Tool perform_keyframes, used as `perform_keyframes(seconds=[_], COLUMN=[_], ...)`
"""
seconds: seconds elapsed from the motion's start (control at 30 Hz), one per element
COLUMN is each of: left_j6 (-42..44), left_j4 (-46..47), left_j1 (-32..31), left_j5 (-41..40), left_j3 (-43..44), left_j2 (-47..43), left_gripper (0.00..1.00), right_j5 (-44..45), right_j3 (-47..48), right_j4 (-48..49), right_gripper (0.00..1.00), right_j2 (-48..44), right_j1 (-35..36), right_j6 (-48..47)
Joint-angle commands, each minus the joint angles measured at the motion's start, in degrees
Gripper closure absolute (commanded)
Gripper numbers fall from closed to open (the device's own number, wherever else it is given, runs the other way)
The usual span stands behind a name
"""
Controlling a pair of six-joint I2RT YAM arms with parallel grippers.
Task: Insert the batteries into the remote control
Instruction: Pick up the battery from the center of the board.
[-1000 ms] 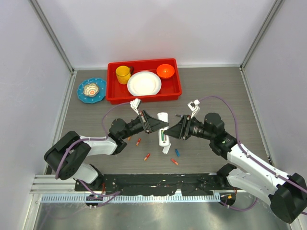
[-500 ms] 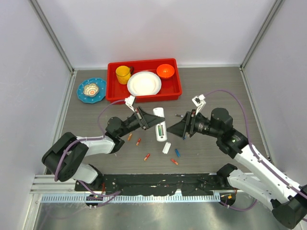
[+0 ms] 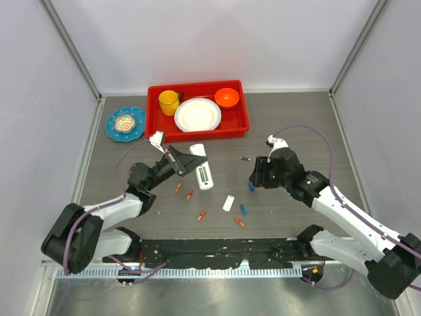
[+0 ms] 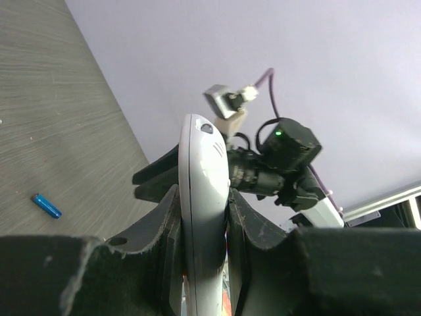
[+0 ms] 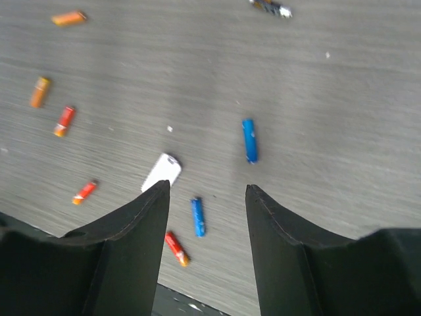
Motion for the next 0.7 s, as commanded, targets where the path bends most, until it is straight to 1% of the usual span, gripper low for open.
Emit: perform_keyframes(seconds=[0.0, 0.03, 0.13, 0.17, 0.2, 0.23, 0.27, 0.3, 0.33, 0.4, 0.43, 0.47, 0.5, 0.53, 0.67], left_j6=[-0.9, -1.0, -0.6, 0.2, 0.5, 0.8, 1.2, 1.7, 1.8, 2.0, 2.2, 2.3, 2.5, 2.5, 2.7], left_j4=[-4.3, -5.2, -9.5, -10.4, -11.4, -13.5, -14.2, -14.8, -15.8, -16.5, -17.3, -17.9, -18.3, -19.0, -19.9], left_j1=[2.5, 3.1, 4.6, 4.7, 4.7, 4.8, 4.8, 4.8, 4.8, 4.8, 4.8, 4.8, 4.8, 4.9, 4.9], left_j5=[3.3, 4.0, 4.8, 4.8, 4.3, 4.1, 4.0, 4.0, 4.0, 4.0, 4.2, 4.1, 4.2, 4.3, 4.5], left_j3=[-1.8, -2.4, -4.2, -4.6, -5.3, -5.5, -5.7, -6.0, -6.1, -6.4, -6.5, -6.6, -6.8, -6.9, -7.7], left_j2=[-5.8, -7.6, -10.6, -12.6, -13.4, -14.3, -15.9, -16.5, -17.2, -18.8, -19.3, -19.8, -20.8, -21.2, -23.0], left_gripper=[1.00, 1.00, 1.00, 1.00, 1.00, 1.00, 1.00, 1.00, 1.00, 1.00, 1.00, 1.00, 1.00, 1.00, 1.00], right_j5=[8.4, 9.6, 13.8, 14.8, 15.9, 19.6, 21.2, 23.1, 26.2, 29.3, 29.4, 25.1, 23.3, 22.2, 20.0], right_j3=[-0.1, 0.2, 1.7, 2.6, 3.1, 4.0, 5.6, 6.4, 7.2, 8.4, 8.4, 8.6, 9.0, 9.3, 14.0], right_j4=[-2.3, -2.4, -2.1, -1.7, -0.8, -0.3, 0.0, 1.4, 2.1, 6.2, 8.1, 11.3, 12.6, 13.8, 15.2], right_gripper=[0.45, 0.45, 0.45, 0.45, 0.45, 0.45, 0.45, 0.45, 0.44, 0.44, 0.43, 0.42, 0.42, 0.41, 0.35], right_j2=[1.2, 1.8, 5.4, 6.6, 9.9, 11.5, 13.4, 16.7, 18.7, 21.3, 24.0, 25.0, 26.5, 29.3, 37.2], right_j1=[2.8, 4.4, 6.1, 6.3, 6.4, 6.3, 6.2, 6.1, 6.1, 5.2, 4.2, 3.1, 1.5, 1.3, 1.1], right_j6=[-3.0, -3.2, -4.4, -4.5, -4.7, -5.0, -5.2, -5.5, -5.7, -7.0, -7.5, -8.3, -8.3, -8.3, -8.2])
